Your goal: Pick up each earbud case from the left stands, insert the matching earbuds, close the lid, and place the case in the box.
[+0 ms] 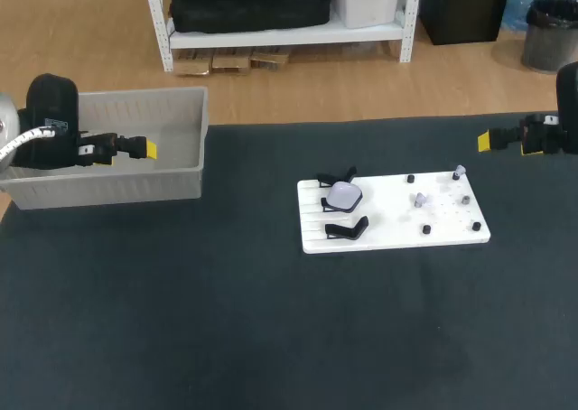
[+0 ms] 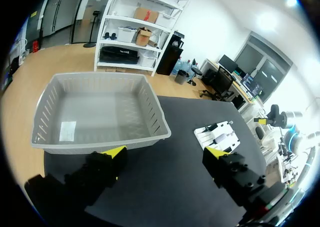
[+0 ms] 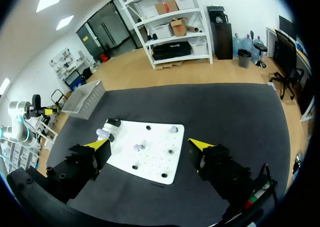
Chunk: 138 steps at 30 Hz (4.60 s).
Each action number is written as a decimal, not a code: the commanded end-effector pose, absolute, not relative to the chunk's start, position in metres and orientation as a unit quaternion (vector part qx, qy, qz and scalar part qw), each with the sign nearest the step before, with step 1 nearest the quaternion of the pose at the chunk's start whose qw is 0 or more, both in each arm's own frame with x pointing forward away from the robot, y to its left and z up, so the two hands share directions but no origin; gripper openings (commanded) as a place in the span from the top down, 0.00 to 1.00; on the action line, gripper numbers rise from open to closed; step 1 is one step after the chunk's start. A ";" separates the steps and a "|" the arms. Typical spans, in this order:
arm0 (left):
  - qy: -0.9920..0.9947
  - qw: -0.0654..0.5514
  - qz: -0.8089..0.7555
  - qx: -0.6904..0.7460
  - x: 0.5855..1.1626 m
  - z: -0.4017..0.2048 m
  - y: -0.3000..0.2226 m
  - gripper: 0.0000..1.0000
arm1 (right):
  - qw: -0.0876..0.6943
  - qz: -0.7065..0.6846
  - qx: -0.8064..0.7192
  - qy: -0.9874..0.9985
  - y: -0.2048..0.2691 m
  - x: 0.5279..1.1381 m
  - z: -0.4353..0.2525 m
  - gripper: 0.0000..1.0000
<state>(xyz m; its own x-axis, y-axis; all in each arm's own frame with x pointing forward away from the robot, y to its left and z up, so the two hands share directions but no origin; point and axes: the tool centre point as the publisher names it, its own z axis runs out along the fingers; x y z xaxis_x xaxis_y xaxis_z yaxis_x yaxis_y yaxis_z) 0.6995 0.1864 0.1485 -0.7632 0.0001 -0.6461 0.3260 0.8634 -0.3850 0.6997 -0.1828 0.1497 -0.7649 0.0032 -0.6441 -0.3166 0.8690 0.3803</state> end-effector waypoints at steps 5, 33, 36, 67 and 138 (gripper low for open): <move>0.909 0.328 -0.240 0.088 0.700 0.151 0.185 0.00 | 0.331 0.242 -0.088 0.908 -0.184 0.700 0.149 0.00; 0.641 0.432 -0.293 0.562 0.679 0.188 0.147 0.00 | 0.331 0.242 -0.088 0.908 -0.184 0.700 0.149 0.00; 0.641 0.432 -0.293 0.562 0.679 0.188 0.147 0.00 | 0.331 0.242 -0.088 0.908 -0.184 0.700 0.149 0.00; 0.654 0.409 -0.277 0.573 0.711 0.120 0.015 0.00 | 0.331 0.242 -0.088 0.908 -0.184 0.700 0.149 0.00; 0.672 0.389 -0.321 0.542 0.727 0.032 -0.099 0.07 | 0.331 0.242 -0.088 0.908 -0.184 0.700 0.149 0.00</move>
<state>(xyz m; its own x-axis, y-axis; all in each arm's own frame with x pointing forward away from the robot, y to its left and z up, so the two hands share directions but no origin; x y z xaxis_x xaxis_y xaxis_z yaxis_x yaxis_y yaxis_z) 0.7203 -0.0955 0.0361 -0.1114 0.4812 -0.8695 0.9769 0.2135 -0.0071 0.6998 -0.1827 0.1497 -0.7650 0.0032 -0.6440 -0.3163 0.8692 0.3801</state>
